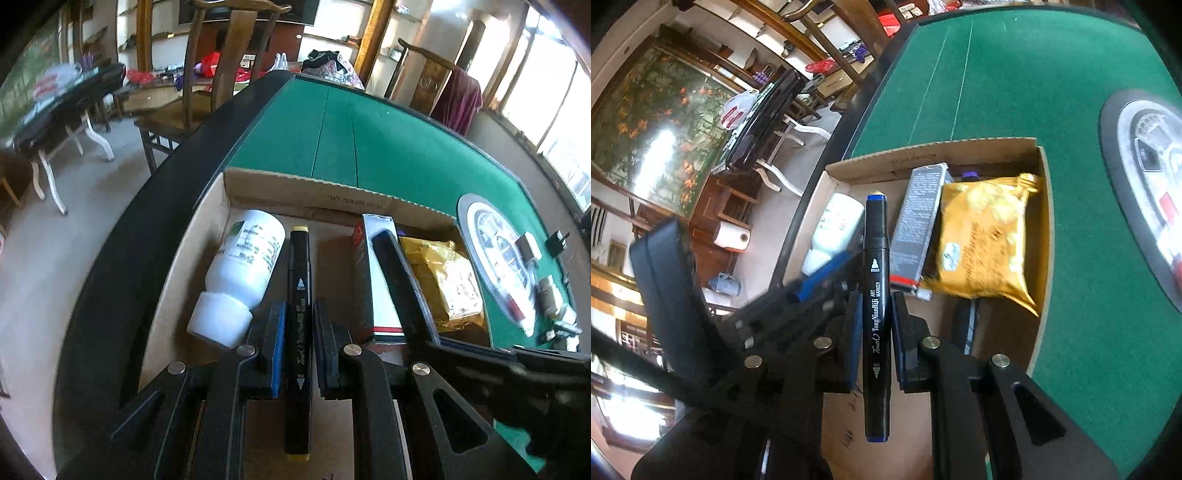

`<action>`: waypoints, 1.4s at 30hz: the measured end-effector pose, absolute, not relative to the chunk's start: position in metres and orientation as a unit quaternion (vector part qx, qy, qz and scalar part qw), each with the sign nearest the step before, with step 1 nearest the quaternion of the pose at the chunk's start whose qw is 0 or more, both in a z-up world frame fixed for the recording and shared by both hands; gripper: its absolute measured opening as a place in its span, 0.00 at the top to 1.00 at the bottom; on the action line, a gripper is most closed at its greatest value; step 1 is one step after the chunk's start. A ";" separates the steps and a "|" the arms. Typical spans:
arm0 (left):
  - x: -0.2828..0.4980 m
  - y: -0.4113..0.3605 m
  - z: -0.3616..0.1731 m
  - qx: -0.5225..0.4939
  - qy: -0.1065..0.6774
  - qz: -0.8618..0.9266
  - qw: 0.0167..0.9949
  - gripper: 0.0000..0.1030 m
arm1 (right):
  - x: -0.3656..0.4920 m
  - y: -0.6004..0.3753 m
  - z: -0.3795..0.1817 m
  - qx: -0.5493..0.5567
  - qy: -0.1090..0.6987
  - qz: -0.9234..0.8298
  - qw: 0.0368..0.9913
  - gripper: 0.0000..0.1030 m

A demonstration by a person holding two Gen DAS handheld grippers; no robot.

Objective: Organize objects
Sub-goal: 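Lower both held black markers into the tray and open both grippers, then grasp a black marker with left gripper while right gripper grasps a white medicine box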

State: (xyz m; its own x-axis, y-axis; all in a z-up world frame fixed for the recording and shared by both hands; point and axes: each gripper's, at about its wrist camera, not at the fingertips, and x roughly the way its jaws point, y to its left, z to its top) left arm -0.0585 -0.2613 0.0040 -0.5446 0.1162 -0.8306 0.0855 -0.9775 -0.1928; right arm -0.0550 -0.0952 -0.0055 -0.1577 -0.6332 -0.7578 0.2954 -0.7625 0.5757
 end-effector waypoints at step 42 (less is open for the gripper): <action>0.058 -0.099 0.058 -0.437 -0.144 0.870 0.176 0.49 | 0.004 0.271 0.053 0.423 -0.154 -0.893 -0.001 0.50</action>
State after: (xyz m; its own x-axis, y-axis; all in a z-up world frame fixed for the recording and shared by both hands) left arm 0.0584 -0.0992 0.0579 -0.5560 0.4328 -0.7096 -0.1811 -0.8963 -0.4048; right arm 0.0038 0.2711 0.0533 -0.6416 -0.1285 -0.7562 -0.1317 -0.9528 0.2737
